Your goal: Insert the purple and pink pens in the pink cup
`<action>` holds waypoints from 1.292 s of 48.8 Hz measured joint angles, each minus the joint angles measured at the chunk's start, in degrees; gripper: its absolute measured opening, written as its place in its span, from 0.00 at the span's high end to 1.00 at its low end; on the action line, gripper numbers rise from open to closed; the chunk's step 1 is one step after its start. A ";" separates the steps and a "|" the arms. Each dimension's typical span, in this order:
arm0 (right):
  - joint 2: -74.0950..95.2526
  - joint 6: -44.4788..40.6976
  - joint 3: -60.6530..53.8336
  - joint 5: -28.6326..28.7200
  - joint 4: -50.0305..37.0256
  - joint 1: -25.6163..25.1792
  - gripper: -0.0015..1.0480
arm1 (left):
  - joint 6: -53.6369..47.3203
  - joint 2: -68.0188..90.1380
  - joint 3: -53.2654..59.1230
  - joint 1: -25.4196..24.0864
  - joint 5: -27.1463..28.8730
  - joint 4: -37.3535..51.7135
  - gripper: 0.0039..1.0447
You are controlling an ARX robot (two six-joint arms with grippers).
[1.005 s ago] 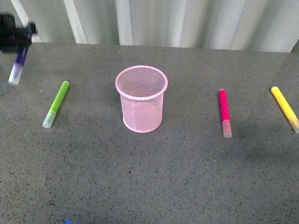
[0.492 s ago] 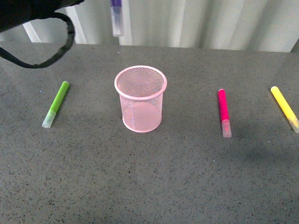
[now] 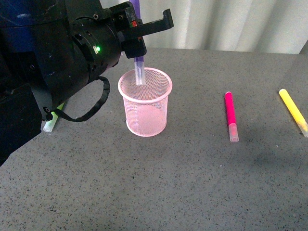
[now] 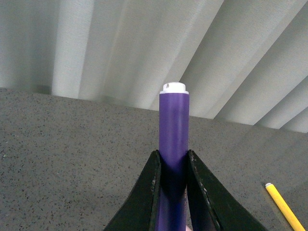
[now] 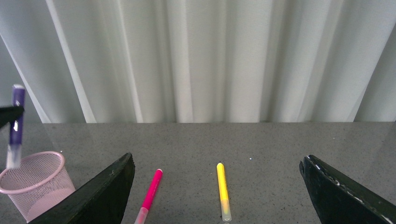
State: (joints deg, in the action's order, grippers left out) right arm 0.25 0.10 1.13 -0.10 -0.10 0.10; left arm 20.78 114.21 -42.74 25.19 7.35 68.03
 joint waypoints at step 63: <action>0.00 0.00 0.00 0.02 0.00 0.00 0.07 | -11.91 -33.29 14.21 -9.70 5.81 -24.65 0.22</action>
State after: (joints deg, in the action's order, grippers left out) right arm 0.25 0.10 1.13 -0.08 -0.10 0.10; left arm 8.86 80.93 -28.53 15.49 13.17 43.38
